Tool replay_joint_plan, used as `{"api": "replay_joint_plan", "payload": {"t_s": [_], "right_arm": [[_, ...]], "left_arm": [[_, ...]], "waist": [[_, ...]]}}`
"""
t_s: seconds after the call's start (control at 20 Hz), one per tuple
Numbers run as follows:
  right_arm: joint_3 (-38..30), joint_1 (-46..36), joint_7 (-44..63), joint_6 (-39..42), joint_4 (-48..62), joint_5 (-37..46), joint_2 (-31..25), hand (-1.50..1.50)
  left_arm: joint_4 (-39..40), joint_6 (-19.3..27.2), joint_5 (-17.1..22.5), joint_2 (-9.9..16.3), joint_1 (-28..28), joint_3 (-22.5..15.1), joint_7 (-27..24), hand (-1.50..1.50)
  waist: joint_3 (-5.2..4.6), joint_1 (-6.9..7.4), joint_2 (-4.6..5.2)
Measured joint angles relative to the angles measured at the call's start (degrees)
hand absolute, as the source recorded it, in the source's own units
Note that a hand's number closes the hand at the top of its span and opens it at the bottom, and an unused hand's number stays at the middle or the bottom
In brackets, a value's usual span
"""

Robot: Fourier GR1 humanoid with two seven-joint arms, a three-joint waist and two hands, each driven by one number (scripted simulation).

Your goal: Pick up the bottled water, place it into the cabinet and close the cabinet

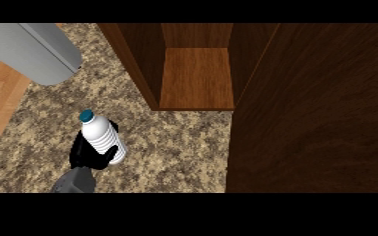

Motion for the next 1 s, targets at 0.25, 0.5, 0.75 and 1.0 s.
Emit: {"api": "replay_joint_plan", "payload": {"t_s": [0.25, 0.5, 0.75, 1.0], "right_arm": [[1.3, -0.3, 0.7, -1.0, -0.2, 0.1, 0.5, -1.50], [1.9, 0.6, 0.8, -1.1, -1.5, -0.5, -0.1, -1.50], [2.2, -0.4, 1.6, -1.6, -1.5, -0.9, -0.2, -1.50], [4.3, -2.4, 2.9, -3.3, -0.7, 1.0, 0.9, -1.50]], "left_arm": [[-12.9, 4.8, 2.3, -3.0, 3.5, -4.9, 6.3, 1.50], [-23.7, 11.9, 4.8, -4.0, 5.3, -11.6, 10.3, 1.50], [-29.5, 22.4, 5.6, -4.4, 3.7, -20.4, 10.9, 1.50], [-32.1, 31.9, 5.3, -4.4, -2.4, -25.1, 14.5, 1.50]], "waist": [[0.01, 0.03, -0.04], [0.00, -0.17, -0.01], [-0.02, -0.42, 0.07], [-0.04, -0.58, 0.12]]}}
